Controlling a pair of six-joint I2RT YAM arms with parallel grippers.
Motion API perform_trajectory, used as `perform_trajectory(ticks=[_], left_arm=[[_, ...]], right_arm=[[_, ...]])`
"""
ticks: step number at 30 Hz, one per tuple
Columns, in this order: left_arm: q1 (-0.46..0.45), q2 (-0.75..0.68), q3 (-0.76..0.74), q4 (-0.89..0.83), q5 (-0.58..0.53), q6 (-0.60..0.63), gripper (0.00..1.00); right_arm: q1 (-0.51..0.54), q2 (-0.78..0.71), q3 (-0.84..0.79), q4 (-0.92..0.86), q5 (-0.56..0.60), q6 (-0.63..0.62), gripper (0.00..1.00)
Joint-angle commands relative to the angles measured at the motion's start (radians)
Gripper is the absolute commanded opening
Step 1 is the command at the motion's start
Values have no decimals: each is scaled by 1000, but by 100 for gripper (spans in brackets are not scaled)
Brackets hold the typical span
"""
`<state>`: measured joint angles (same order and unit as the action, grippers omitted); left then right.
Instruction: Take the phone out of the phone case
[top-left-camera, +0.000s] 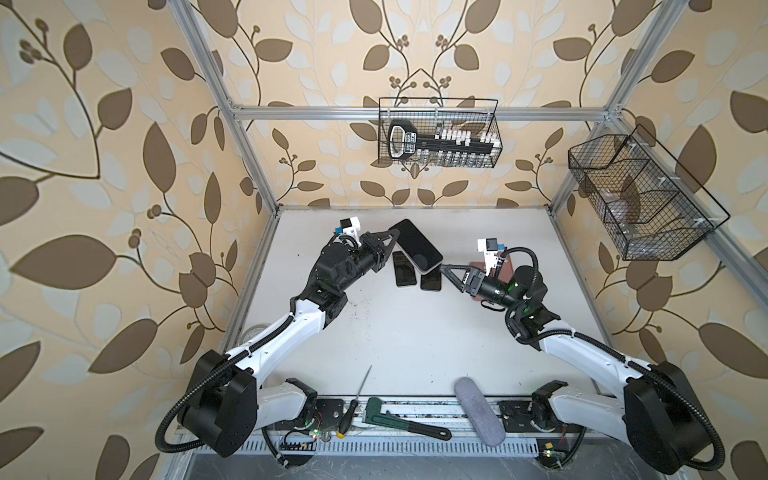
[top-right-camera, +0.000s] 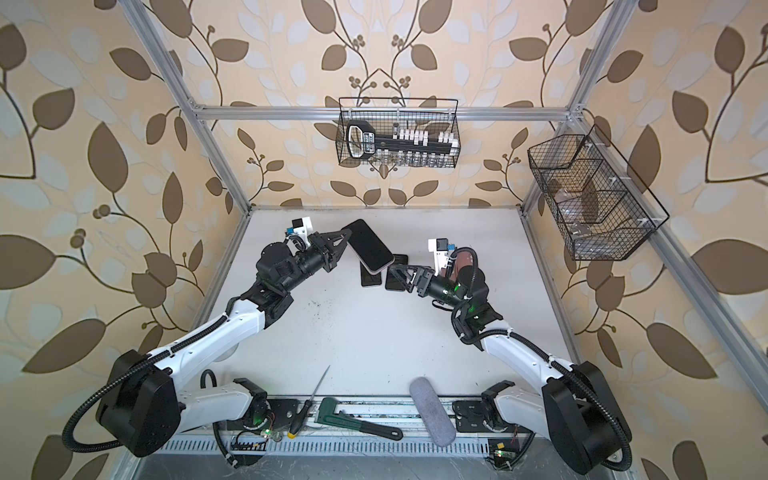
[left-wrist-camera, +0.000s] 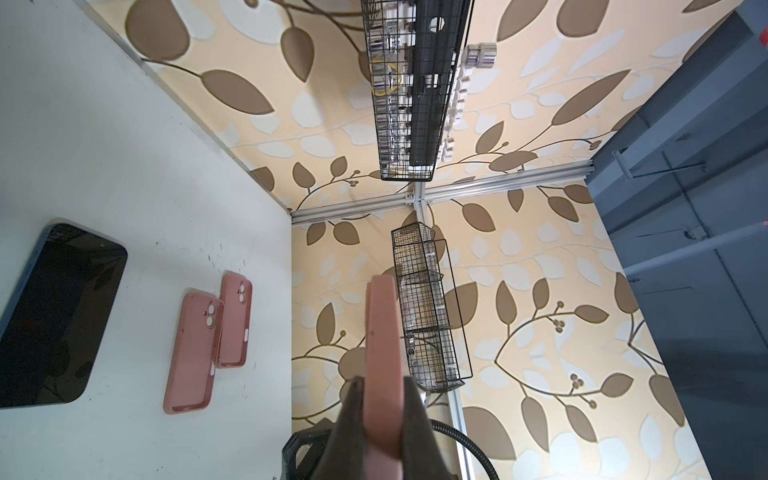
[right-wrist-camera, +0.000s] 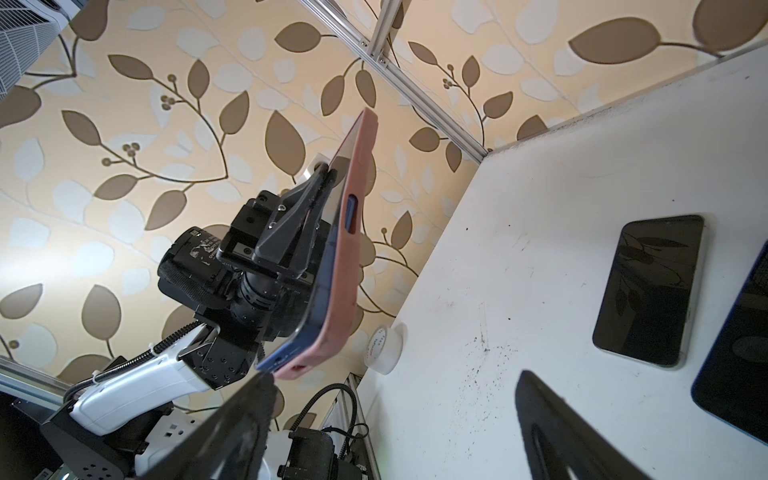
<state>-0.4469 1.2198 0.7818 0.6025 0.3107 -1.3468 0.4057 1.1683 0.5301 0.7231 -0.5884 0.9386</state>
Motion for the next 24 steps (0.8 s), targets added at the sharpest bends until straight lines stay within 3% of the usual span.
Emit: perform_trajectory(ticks=[1, 24], left_arm=[[-13, -40, 9, 100, -7, -16, 0], [-13, 6, 42, 137, 16, -37, 0]], right_arm=[[-2, 10, 38, 35, -23, 6, 90], [-24, 25, 28, 57, -41, 24, 90]])
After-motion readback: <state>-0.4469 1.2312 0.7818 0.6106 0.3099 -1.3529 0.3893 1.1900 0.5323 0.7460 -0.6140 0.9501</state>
